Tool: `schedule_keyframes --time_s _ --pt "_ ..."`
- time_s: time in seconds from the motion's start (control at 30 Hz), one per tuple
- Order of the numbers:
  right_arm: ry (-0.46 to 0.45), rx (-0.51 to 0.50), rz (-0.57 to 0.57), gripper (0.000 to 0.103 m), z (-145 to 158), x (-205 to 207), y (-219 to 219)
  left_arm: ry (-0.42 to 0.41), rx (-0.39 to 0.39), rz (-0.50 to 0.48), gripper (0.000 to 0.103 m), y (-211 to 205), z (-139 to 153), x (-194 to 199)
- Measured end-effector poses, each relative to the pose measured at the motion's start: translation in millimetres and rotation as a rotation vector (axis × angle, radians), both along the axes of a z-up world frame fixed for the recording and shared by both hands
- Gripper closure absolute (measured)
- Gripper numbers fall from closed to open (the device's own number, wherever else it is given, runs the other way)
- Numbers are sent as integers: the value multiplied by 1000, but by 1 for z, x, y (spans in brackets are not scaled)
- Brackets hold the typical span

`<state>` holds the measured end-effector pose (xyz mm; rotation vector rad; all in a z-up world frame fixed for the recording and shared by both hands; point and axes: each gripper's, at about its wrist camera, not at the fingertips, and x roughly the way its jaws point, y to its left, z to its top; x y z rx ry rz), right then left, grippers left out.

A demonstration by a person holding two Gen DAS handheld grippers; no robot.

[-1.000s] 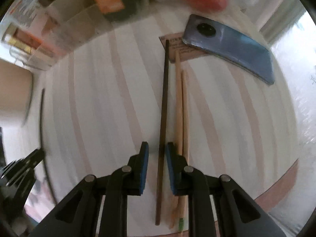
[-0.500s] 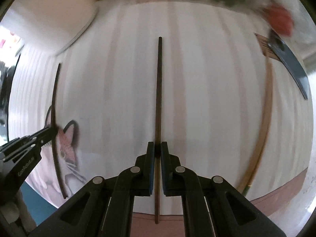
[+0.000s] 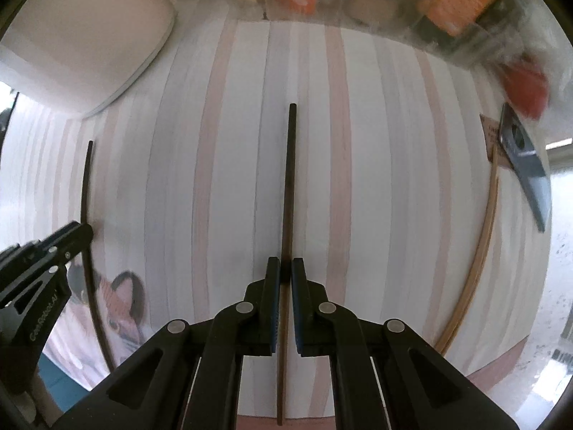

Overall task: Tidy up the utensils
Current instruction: 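Lift both held black chopsticks up over the cream holder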

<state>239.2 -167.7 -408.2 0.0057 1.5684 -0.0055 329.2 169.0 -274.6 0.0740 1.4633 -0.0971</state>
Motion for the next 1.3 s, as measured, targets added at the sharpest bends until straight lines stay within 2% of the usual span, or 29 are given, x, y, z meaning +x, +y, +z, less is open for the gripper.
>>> schedule_keyframes --time_s 0.1,0.13,0.23,0.37,0.53,0.57,0.67,0.9,1.07,1.2,1.3 --pt "7 6 -24 96 -2 5 2 -12 8 -6 100 -14 -5 5" --pt "0 12 -25 97 -3 2 3 -26 10 5 100 -16 -4 -4" --pt "-24 40 -35 97 -4 5 -5 -111 12 3 100 -23 17 -25" --pt "-84 94 -57 97 21 -22 -49 -204 -28 -34 100 -21 57 -42" --pt "-223 176 -66 97 62 -40 -61 -295 -91 -41 100 -17 109 -63" --pt "-248 194 -67 97 71 -42 -65 -316 -102 -39 100 -26 122 -59" --pt "-328 219 -69 97 96 -45 -72 -382 -137 -35 101 -10 153 -55" --pt "-553 284 -99 97 194 -25 -78 -580 -224 -55 101 -17 245 -34" --pt "-692 333 -102 97 261 5 -74 -664 -301 -90 101 -30 302 -20" --pt "-787 350 -118 97 317 30 -75 -748 -313 -86 101 -27 346 2" --pt "-842 366 -122 97 345 53 -71 -792 -300 -67 101 -19 368 20"
